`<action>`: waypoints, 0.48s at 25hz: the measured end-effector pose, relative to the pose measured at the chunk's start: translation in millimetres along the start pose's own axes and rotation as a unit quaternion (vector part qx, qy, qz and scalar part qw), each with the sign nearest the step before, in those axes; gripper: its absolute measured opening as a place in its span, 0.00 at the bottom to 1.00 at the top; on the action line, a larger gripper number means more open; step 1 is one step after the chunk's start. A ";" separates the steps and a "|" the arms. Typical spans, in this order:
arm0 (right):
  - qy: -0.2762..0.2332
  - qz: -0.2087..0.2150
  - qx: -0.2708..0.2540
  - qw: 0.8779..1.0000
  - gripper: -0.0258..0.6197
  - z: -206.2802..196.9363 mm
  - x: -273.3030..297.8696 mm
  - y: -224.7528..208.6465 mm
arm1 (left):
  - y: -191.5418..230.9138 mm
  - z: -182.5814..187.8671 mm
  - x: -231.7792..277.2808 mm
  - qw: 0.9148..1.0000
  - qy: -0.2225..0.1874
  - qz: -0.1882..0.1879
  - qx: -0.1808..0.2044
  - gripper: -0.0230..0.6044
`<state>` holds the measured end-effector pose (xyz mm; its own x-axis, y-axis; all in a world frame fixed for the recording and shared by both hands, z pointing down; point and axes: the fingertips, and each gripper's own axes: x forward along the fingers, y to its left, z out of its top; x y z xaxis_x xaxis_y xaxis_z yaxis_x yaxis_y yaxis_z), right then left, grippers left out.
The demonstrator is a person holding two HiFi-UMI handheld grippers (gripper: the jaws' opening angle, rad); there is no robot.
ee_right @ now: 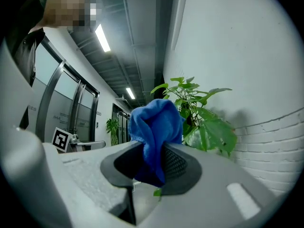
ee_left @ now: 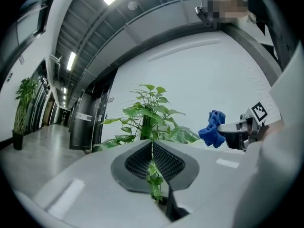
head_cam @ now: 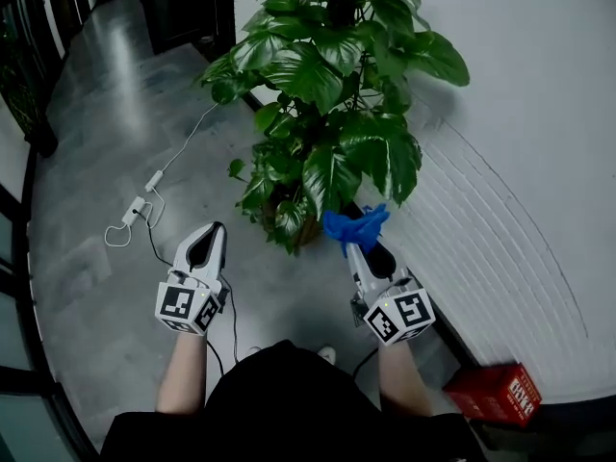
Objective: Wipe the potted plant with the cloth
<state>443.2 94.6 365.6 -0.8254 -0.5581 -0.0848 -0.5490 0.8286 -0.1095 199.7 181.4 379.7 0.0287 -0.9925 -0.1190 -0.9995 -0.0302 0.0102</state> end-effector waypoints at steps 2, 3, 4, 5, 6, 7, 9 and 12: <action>-0.003 -0.006 0.000 1.000 0.20 -2.1 0.2 6.1 | 7.8 -0.9 -7.0 1.000 0.004 -0.002 -0.002 0.05; -0.004 -0.011 0.000 1.000 0.20 -3.4 -0.1 9.1 | 10.6 -0.2 -10.1 1.000 0.003 -0.002 -0.002 0.04; -0.004 -0.015 0.000 1.000 0.20 -4.6 -0.9 12.2 | 12.5 1.9 -13.0 1.000 -0.001 -0.001 -0.001 0.04; -0.004 -0.020 0.000 1.000 0.20 -5.9 -2.0 15.2 | 13.4 4.9 -15.5 1.000 -0.006 -0.002 0.001 0.04; -0.004 -0.025 0.000 1.000 0.20 -7.3 -3.0 17.8 | 13.2 8.1 -17.2 1.000 -0.010 -0.004 0.004 0.04; -0.004 -0.029 0.001 1.000 0.20 -9.1 -3.5 20.1 | 12.2 10.5 -17.9 1.000 -0.013 -0.010 0.006 0.04; -0.004 -0.035 0.005 0.999 0.20 -14.1 -1.9 24.1 | 10.4 11.3 -17.8 1.000 -0.013 -0.021 0.009 0.04; 0.002 -0.035 0.008 0.999 0.20 -22.7 0.6 31.1 | 8.6 8.8 -20.0 0.999 -0.010 -0.030 0.007 0.04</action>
<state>422.7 121.0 384.7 -0.7852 -0.6150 -0.0722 -0.6040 0.7864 -0.1299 190.4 202.1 373.4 0.0880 -0.9865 -0.1380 -0.9961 -0.0872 -0.0117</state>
